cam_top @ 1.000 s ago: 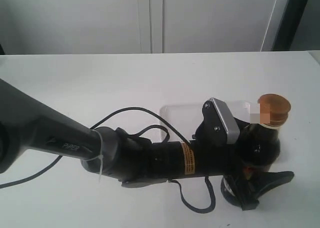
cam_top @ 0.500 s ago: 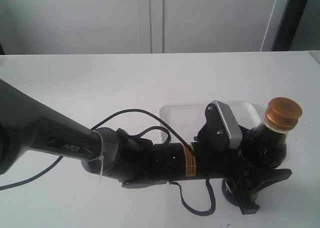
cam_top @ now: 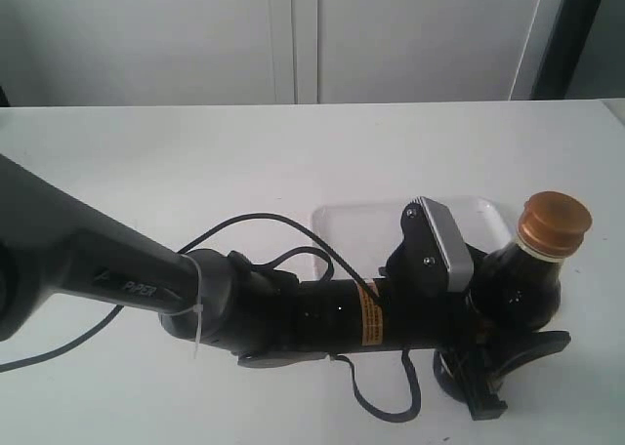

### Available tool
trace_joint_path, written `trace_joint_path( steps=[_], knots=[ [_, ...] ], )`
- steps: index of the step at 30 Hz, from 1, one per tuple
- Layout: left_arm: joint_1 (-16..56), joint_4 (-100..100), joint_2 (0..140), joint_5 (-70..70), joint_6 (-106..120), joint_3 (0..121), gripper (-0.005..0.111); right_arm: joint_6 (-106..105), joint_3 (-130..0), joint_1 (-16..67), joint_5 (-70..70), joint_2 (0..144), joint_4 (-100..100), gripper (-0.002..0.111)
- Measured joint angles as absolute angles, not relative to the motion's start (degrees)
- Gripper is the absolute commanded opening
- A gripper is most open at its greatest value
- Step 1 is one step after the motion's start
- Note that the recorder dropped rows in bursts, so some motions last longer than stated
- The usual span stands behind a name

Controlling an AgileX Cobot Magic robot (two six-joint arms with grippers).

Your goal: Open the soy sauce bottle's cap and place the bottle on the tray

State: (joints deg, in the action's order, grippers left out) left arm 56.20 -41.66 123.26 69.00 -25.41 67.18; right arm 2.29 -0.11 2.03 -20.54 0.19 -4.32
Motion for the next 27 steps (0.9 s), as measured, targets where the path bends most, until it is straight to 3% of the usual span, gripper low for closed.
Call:
trace_joint_path(
  steps=[16,27],
  knots=[
    [56.2,-41.7,123.4,69.1,-25.0,67.2,0.000,-6.2,-0.1,2.0,-19.5,0.2,-4.4,0.000],
    [56.2,-41.9,123.4,69.2,-24.6,67.2,0.000,-7.0,-0.1,2.0,-8.6,0.2,0.0,0.000]
  ],
)
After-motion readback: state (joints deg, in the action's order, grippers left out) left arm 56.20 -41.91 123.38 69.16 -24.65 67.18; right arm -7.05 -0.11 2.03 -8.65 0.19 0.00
